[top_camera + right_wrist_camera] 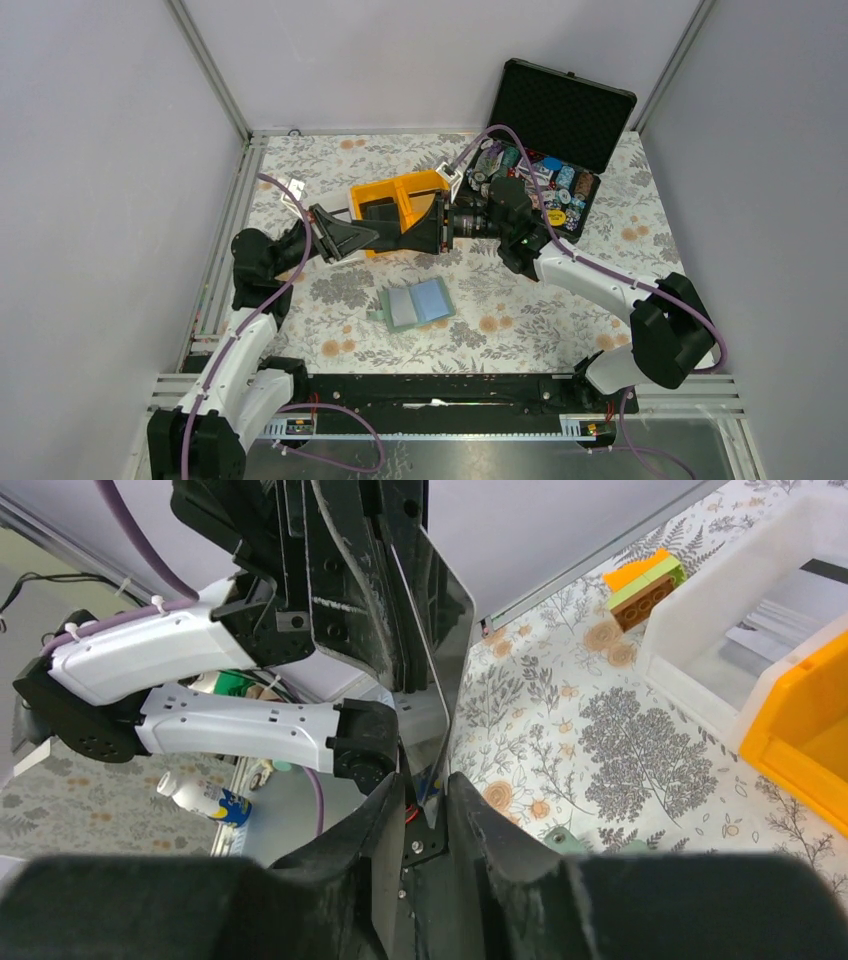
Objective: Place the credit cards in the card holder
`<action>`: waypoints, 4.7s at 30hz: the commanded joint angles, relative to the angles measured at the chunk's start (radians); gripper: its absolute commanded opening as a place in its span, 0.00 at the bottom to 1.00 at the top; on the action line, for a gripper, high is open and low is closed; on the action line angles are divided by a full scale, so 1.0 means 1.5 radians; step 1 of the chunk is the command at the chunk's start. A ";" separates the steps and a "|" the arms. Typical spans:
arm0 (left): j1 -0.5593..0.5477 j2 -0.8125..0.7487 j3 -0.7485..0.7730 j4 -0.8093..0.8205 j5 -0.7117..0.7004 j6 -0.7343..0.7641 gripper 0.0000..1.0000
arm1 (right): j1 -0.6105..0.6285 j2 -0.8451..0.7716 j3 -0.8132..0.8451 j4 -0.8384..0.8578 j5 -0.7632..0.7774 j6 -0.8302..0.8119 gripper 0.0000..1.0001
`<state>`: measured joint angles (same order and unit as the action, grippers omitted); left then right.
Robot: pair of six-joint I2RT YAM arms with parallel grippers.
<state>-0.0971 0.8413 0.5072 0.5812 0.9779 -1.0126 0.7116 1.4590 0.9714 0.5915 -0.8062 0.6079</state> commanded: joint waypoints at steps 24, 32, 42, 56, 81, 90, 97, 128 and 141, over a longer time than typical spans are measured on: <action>-0.033 -0.040 0.010 -0.042 0.090 0.055 0.00 | -0.016 -0.012 0.048 0.108 0.009 0.136 0.17; -0.035 -0.043 0.008 -0.035 0.083 0.052 0.00 | -0.015 -0.029 0.036 0.046 0.011 0.094 0.21; -0.040 -0.035 0.007 -0.027 0.078 0.047 0.00 | -0.014 -0.028 0.031 0.029 0.006 0.078 0.07; -0.041 -0.045 0.002 -0.097 0.032 0.084 0.12 | -0.022 -0.164 -0.013 -0.145 0.268 -0.066 0.00; -0.109 -0.038 0.006 -0.184 -0.092 0.172 0.71 | -0.026 -0.182 -0.083 -0.111 0.175 -0.060 0.00; -0.195 -0.016 0.016 -0.134 -0.072 0.164 0.77 | -0.014 -0.172 -0.068 -0.048 0.040 -0.018 0.00; -0.201 -0.012 0.010 -0.069 -0.062 0.119 0.49 | -0.009 -0.159 -0.063 -0.064 -0.003 -0.015 0.00; -0.215 0.133 -0.097 -0.221 -0.357 -0.010 0.00 | -0.004 -0.042 -0.140 -0.348 0.390 -0.070 0.54; -0.215 0.193 -0.157 -0.166 -0.382 -0.053 0.00 | -0.025 0.086 -0.124 -0.355 0.336 -0.073 0.38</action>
<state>-0.4171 1.1095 0.2928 0.2359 0.4313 -1.0664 0.6914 1.5734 0.7601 0.0540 -0.2691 0.4984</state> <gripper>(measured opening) 0.022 0.389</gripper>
